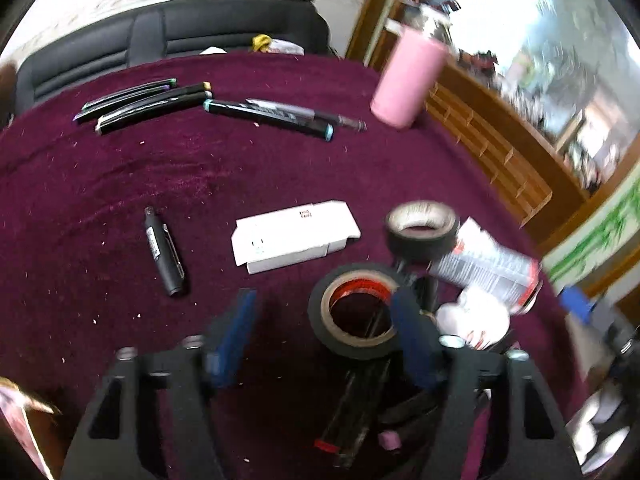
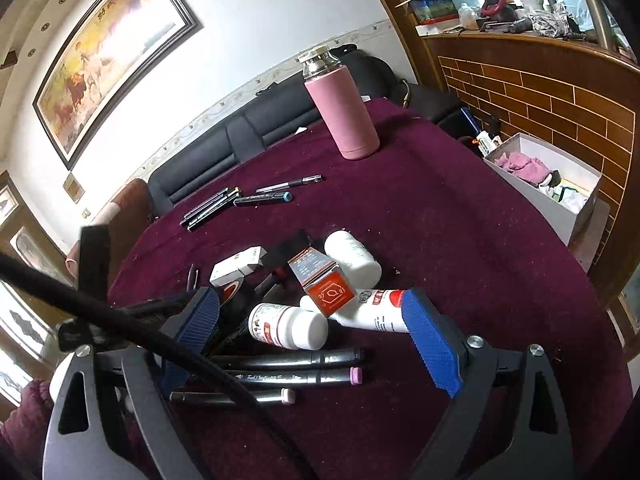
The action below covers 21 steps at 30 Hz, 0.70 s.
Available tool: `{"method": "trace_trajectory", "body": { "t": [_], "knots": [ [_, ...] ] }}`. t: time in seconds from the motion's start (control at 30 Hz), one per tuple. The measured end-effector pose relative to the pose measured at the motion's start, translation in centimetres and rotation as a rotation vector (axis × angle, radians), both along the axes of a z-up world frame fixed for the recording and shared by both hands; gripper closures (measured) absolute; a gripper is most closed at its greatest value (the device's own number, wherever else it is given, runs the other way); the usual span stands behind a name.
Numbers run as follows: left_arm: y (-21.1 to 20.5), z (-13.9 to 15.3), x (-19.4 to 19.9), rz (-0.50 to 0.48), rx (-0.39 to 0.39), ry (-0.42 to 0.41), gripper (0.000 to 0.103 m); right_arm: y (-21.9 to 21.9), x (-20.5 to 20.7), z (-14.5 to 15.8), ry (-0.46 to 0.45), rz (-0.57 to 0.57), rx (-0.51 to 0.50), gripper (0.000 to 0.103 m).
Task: Organize objects
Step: 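Grasp the black electrical tape roll with the left gripper, then carry the black tape toward the tray with the left gripper while the right grasps a beige tape roll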
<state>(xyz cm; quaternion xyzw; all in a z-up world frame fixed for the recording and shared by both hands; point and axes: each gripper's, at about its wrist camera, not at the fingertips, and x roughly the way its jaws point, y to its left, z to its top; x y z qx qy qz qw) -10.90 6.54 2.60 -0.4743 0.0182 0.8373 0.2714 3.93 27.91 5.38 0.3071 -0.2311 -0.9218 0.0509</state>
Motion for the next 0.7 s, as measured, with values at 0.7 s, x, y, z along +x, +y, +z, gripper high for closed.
{"method": "trace_trajectory", "body": {
  "t": [0.7],
  "knots": [
    [-5.0, 4.0, 6.4, -0.043, 0.242, 0.038, 0.088, -0.9, -1.2, -2.0, -0.086, 0.01, 0.049, 0.009]
  ]
}}
